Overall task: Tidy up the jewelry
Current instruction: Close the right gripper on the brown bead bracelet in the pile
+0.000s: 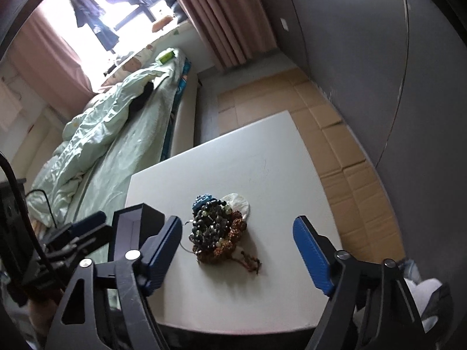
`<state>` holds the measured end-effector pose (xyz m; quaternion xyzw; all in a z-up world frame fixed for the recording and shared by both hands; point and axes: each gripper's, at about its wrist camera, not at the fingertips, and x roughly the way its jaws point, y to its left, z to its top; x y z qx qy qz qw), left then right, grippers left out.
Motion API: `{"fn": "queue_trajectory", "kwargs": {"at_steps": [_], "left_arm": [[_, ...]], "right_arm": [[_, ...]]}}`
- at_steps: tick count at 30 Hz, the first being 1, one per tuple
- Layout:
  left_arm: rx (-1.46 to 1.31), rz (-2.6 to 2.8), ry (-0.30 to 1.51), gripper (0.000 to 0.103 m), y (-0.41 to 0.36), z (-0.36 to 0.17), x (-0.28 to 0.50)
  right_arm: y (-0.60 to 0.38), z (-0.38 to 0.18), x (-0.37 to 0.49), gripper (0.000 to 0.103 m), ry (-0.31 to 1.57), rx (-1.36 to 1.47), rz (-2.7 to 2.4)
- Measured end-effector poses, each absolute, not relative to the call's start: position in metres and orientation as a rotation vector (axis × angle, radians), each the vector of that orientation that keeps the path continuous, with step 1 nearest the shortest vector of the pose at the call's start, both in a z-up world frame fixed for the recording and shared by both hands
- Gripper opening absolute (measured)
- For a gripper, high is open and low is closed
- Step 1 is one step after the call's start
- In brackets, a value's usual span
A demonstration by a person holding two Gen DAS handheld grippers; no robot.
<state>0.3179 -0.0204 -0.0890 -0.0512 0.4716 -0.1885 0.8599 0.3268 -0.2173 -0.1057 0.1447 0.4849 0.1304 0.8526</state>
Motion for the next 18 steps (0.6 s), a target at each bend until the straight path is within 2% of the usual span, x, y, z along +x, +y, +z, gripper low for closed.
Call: {"fn": "queue_trajectory", "kwargs": {"at_steps": [6,13,18], "left_arm": [[-0.131,-0.413,1.072,0.052,-0.026,-0.121,0.341],[-0.087,-0.373,1.161,0.050,-0.037,-0.152,0.360],[-0.062,-0.363,1.200,0.043,-0.041,-0.169,0.368]], "right_arm": [[-0.208,-0.138,0.338,0.066,1.064,0.360,0.300],[-0.197,-0.156,0.352,0.065,1.110,0.431,0.315],[-0.205,-0.178,0.361,0.065,1.171,0.521,0.299]]}}
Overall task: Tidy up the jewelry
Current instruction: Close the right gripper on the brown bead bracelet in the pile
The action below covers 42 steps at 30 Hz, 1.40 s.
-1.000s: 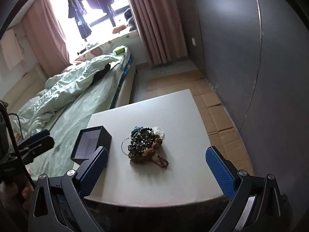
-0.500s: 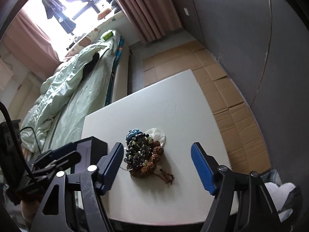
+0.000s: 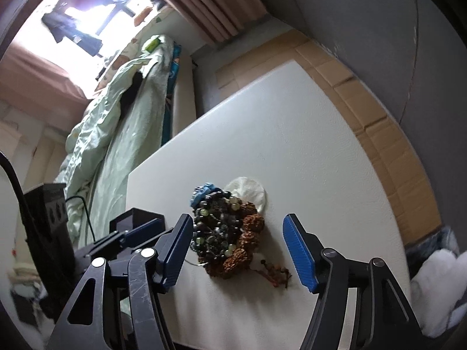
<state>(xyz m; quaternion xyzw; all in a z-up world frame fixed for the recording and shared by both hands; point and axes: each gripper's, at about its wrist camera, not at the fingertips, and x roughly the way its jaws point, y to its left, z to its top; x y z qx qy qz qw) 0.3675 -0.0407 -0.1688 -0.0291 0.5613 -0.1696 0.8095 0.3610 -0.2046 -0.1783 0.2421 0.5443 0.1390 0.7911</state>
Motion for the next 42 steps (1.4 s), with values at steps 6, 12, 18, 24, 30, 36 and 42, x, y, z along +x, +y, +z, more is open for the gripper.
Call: {"fn": "queue_trajectory", "kwargs": {"at_steps": [6,12,18,24,30,36,42], "left_arm": [[-0.037,-0.354,1.201,0.042,-0.041,-0.170,0.369],[-0.053,-0.398,1.211,0.042,-0.041,-0.170,0.370],[-0.099,-0.436,1.219,0.042,-0.042,-0.169,0.372],[-0.103,-0.448,1.218,0.042,-0.051,-0.167,0.369],[-0.107,-0.436,1.237,0.042,-0.063,-0.178,0.367],[-0.165,-0.474,1.215,0.012,-0.062,-0.174,0.363],[-0.162,-0.451,1.154,0.003,-0.059,-0.157,0.358]], "right_arm": [[-0.201,-0.203,0.362,0.056,1.249,0.587,0.326],[-0.201,-0.218,0.365,0.040,1.281,0.633,0.334],[-0.215,-0.222,0.359,0.019,1.241,0.726,0.309],[-0.226,-0.209,0.350,0.019,1.186,0.760,0.295],[-0.241,-0.220,0.351,0.019,1.212,0.784,0.231],[-0.249,-0.224,0.353,0.019,1.215,0.795,0.212],[-0.247,-0.218,0.353,0.019,1.209,0.786,0.231]]}}
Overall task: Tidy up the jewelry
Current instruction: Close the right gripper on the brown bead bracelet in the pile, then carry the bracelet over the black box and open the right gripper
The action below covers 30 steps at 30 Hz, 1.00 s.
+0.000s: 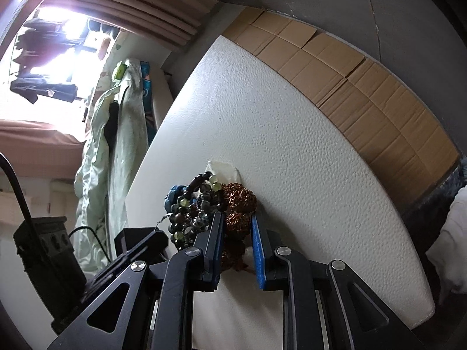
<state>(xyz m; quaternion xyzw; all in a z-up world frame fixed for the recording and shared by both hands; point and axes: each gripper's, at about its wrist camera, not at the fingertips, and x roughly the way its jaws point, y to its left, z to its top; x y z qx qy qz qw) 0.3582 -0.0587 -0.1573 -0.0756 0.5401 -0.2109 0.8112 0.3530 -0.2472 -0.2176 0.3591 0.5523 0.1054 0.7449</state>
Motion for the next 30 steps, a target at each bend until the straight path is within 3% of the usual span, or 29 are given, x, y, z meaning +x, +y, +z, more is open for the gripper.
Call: {"fn": "queue_trajectory", "kwargs": {"at_steps": [14,30], "left_arm": [[-0.078,-0.420,0.953,0.001,-0.044,-0.098,0.328],[-0.093,-0.349,0.884,0.001,-0.001,-0.079,0.314]], "right_arm": [[-0.210,-0.168,0.343,0.019,1.115,0.649,0.339],[-0.153,-0.108,0.323,0.019,0.950,0.433,0.442]]}}
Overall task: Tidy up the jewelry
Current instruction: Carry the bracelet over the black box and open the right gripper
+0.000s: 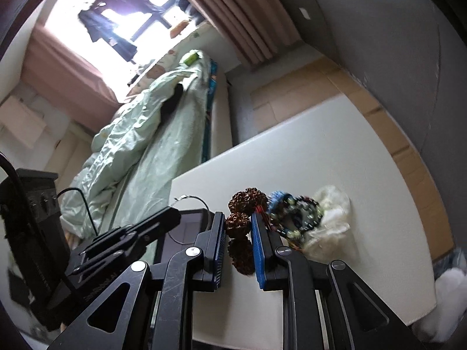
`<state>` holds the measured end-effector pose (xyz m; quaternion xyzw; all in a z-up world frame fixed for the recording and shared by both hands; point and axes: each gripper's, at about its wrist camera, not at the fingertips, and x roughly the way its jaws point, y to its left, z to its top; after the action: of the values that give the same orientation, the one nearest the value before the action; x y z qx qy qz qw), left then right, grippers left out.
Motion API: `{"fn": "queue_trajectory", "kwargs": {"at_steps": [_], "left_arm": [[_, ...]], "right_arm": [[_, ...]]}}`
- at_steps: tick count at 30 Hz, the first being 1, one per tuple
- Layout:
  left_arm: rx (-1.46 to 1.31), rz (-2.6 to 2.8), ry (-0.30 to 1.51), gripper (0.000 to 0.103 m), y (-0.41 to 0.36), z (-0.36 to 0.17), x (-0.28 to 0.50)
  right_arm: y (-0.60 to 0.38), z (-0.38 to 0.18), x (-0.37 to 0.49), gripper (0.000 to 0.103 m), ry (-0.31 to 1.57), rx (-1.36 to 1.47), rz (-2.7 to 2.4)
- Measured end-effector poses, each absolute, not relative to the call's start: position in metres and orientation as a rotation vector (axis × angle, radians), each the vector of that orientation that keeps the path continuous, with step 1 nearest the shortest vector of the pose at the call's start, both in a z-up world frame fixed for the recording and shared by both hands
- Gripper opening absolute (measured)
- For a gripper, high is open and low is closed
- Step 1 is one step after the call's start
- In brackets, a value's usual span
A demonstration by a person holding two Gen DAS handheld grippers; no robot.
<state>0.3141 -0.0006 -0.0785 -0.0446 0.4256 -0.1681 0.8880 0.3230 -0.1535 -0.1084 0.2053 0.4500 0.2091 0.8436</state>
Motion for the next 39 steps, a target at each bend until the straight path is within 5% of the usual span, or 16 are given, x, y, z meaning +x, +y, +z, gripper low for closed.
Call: {"fn": "queue_trajectory", "kwargs": {"at_steps": [19,22,26,27,39], "left_arm": [[-0.229,-0.257,0.897,0.002,0.070,-0.084,0.299],[-0.251,-0.239,0.944,0.012,0.080,-0.092,0.304],[-0.305,-0.234,0.927,0.057,0.094,-0.091,0.300],[-0.308,-0.230,0.917,0.060,0.096,-0.089,0.299],[-0.390,-0.179,0.897,0.061,0.132,-0.086,0.291]], "right_arm": [[-0.095,-0.098,0.313,0.019,0.905,0.380,0.556],[-0.088,-0.098,0.313,0.019,0.905,0.380,0.560],[-0.081,-0.100,0.313,0.019,0.907,0.392,0.572],[-0.078,-0.100,0.313,0.019,0.908,0.395,0.574],[-0.052,-0.115,0.323,0.020,0.971,0.433,0.619]]}}
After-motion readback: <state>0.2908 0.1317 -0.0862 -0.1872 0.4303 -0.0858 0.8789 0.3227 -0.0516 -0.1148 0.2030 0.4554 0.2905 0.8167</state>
